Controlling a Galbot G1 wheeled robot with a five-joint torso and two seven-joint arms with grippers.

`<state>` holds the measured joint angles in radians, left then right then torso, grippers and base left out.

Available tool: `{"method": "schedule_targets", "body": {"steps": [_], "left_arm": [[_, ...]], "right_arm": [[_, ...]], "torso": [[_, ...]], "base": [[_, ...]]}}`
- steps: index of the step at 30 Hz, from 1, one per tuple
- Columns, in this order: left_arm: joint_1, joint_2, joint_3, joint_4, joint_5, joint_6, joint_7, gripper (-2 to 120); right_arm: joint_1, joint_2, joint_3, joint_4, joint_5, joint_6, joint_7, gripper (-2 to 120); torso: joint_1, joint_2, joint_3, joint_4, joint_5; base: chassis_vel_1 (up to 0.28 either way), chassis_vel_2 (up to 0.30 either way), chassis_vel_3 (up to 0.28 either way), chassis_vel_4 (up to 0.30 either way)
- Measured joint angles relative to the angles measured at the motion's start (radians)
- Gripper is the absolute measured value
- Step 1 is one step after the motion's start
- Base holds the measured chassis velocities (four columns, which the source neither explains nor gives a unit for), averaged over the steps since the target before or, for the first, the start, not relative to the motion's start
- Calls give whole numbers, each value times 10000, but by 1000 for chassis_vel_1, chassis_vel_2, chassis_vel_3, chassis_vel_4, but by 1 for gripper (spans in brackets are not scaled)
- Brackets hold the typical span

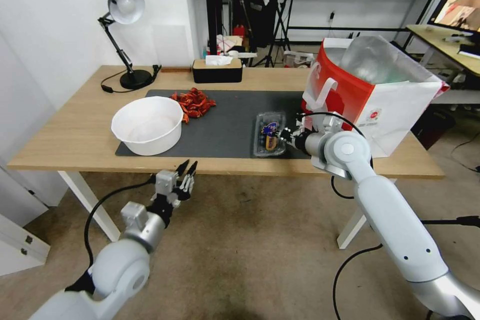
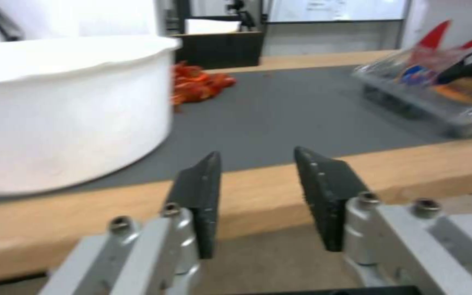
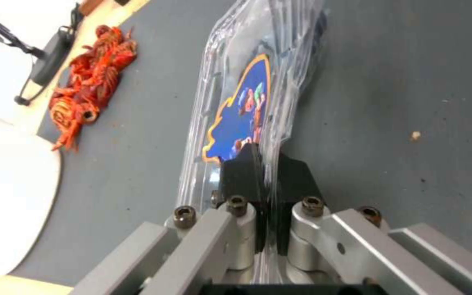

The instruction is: Close the takeout container lid, then place the container into the takeout bag.

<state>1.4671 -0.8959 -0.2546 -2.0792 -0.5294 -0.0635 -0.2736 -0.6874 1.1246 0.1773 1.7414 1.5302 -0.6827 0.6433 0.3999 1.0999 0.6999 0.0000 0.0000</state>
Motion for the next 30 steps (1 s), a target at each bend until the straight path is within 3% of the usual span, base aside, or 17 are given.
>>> {"method": "schedule_targets", "body": {"steps": [5,7,9,15,25,30], "left_arm": [[755,-126,-376,23,541,-464,-391,55],[1177,-259,-568,83,781,-720,-553,69],[1228,-290,-585,95,800,-742,-579,70],[1451,-615,-776,336,1066,-945,-728,96],[1643,-1070,-652,715,1507,-1289,-745,100],[1673,-1269,-563,987,1588,-1444,-746,100]], "right_arm": [[-59,-42,45,87,134,228,-194,0],[-176,-63,225,197,324,418,-308,0],[-213,-78,278,236,357,459,-336,0],[-499,-327,729,954,638,777,-765,0],[-588,-1013,1275,2314,607,1321,-1335,0],[-187,-1983,1710,2957,-120,2266,-2017,0]], "torso": [[0,0,1,0,1],[0,0,1,2,3],[0,0,0,2,1],[0,0,0,0,1],[0,1,0,0,2],[0,1,0,-1,1]], "base": [[0,0,0,0],[0,0,0,0],[0,0,0,0],[0,0,0,0],[0,0,0,0],[0,0,0,0]]}}
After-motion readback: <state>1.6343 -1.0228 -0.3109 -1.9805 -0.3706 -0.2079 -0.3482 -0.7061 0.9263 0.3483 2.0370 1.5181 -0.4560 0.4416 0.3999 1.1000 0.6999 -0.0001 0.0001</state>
